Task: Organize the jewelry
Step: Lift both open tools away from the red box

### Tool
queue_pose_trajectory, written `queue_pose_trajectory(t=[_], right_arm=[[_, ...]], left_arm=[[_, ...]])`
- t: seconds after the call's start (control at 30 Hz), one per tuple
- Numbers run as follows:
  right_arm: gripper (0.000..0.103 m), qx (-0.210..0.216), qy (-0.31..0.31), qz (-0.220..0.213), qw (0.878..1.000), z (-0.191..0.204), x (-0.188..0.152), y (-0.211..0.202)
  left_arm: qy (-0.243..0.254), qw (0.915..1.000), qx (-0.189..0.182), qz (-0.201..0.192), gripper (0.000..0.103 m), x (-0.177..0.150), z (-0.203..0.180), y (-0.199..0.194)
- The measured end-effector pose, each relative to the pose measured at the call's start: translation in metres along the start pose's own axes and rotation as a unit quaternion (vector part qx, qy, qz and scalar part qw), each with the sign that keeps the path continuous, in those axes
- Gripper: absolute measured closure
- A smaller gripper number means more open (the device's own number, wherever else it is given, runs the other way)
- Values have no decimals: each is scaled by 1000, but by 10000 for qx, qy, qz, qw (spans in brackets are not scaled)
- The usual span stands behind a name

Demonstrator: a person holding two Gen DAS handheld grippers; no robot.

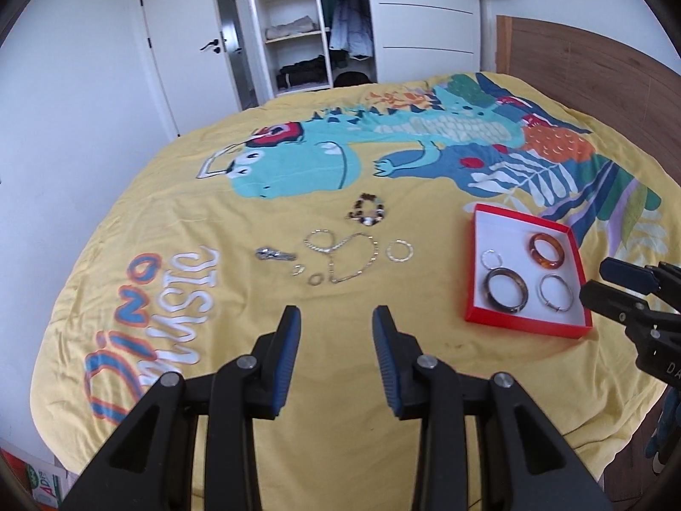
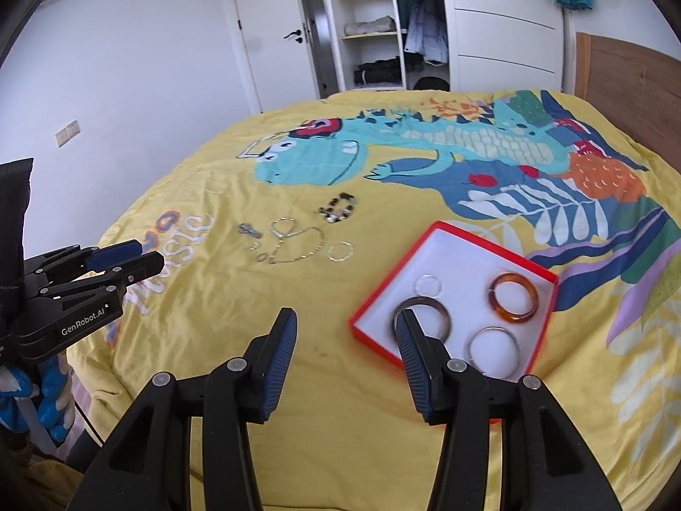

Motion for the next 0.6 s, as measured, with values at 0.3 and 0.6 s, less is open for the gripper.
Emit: queue_pose_trajectory(t=[0.3, 0.6], right_arm=[[55, 188, -246, 33, 9995, 48, -2, -2], [55, 243, -190, 157, 9994, 60, 0, 30]], left_arm=[[-372, 9991, 196, -78, 70, -24, 54, -16], [-930, 9951, 193, 288, 70, -51, 108, 26]])
Point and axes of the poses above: each gripper's, at about its wrist camera, not at the fingertips, and y roughly the way its jaws point, z to its left, x to its top, the point moved 2 cm from there along y, roughly the way its jaws point, and after that the axes turned 1 degree about -x, right-handed, at the moved point
